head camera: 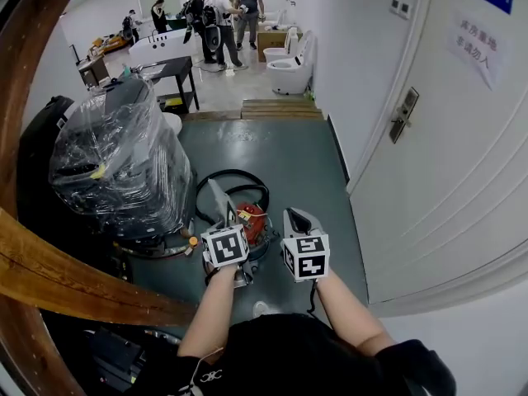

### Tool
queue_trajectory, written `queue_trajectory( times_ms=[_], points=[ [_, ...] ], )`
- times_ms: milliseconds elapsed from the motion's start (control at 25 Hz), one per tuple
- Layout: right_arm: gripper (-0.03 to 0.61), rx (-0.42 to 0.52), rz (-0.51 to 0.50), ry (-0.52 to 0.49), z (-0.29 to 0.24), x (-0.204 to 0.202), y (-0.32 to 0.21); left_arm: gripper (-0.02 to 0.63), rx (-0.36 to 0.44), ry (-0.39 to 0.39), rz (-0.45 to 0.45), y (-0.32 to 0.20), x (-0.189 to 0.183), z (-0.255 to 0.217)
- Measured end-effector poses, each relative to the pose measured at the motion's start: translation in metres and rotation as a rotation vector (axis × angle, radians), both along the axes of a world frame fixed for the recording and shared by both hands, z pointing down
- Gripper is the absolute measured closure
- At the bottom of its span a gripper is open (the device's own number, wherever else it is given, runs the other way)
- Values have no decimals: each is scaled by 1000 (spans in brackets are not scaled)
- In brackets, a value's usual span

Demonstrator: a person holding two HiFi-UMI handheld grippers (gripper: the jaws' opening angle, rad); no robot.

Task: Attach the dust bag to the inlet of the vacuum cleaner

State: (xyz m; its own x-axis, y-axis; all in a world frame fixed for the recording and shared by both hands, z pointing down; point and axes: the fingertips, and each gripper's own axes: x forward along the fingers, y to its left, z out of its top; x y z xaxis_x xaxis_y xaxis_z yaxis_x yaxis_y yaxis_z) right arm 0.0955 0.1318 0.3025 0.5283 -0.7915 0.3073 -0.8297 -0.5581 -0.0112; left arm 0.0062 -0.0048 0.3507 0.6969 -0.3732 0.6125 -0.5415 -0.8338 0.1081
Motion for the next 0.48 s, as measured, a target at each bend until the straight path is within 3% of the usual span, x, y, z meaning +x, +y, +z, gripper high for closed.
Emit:
queue_trajectory(
  times_ms=[480],
  points=[
    [583, 1, 30, -32, 19, 43, -54, 584, 14, -6, 34, -62, 54, 12]
  ],
)
